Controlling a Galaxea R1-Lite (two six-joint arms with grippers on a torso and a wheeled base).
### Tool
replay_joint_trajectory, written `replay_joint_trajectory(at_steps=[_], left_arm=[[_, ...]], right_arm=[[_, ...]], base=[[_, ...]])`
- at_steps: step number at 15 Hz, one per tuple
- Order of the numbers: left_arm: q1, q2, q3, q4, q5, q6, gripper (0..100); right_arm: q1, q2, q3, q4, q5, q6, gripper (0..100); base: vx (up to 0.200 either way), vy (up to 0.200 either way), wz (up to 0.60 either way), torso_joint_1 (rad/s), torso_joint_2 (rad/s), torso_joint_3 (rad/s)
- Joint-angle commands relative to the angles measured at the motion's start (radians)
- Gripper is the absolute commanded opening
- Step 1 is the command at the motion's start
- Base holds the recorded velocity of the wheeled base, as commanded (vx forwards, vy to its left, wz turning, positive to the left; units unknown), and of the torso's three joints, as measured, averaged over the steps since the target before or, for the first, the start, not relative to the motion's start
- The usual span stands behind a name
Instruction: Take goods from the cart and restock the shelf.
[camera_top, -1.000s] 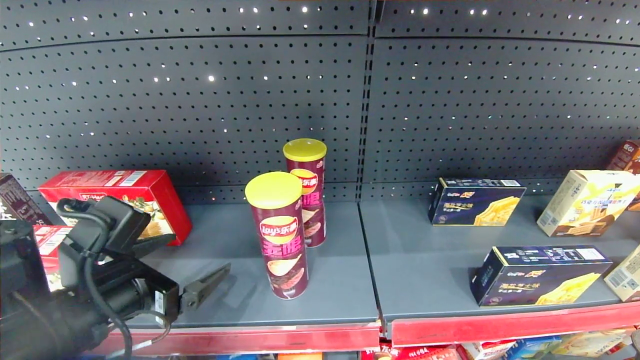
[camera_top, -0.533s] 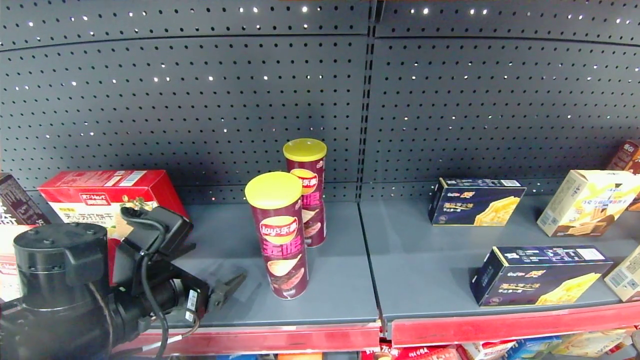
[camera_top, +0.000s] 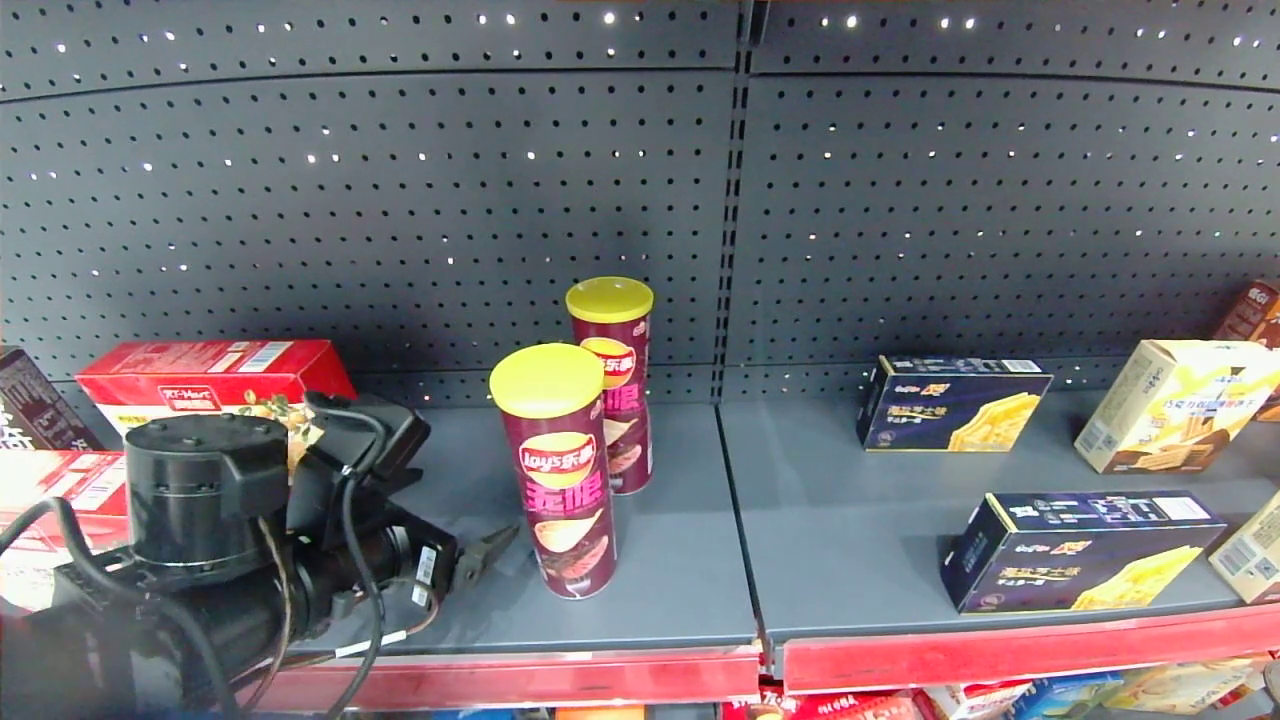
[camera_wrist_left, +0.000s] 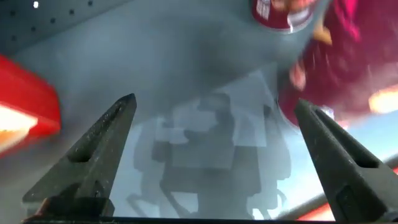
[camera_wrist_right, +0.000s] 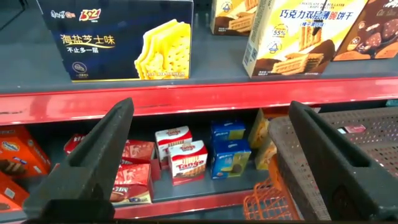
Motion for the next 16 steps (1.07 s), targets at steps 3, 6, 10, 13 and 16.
replay_joint_trajectory(at_steps=[3,6,10,13,16], left_arm=[[0.002,0.071,-0.065,0.0,0.001,0.0,100],[0.002,0.081,-0.065,-0.002,0.001,-0.002,100],[-0.001,0.089,-0.068,-0.003,0.0,0.0,100],[-0.001,0.111,-0.08,-0.023,0.0,0.0,100],[-0.012,0.123,-0.103,-0.023,-0.002,0.0,100]], right_arm=[[0.001,0.001,0.0,-0.002,-0.002,0.001,100],[0.001,0.001,0.002,-0.002,-0.004,0.001,100],[0.001,0.001,0.0,-0.002,-0.001,0.001,100],[0.001,0.001,0.002,-0.002,-0.001,0.0,100],[0.001,0.001,0.002,-0.002,-0.001,-0.002,100]], base=[[0.0,0.0,0.0,0.0,0.0,0.0],[0.0,0.0,0.0,0.0,0.0,0.0],[0.0,0.0,0.0,0.0,0.0,0.0],[0.0,0.0,0.0,0.0,0.0,0.0],[0.0,0.0,0.0,0.0,0.0,0.0]])
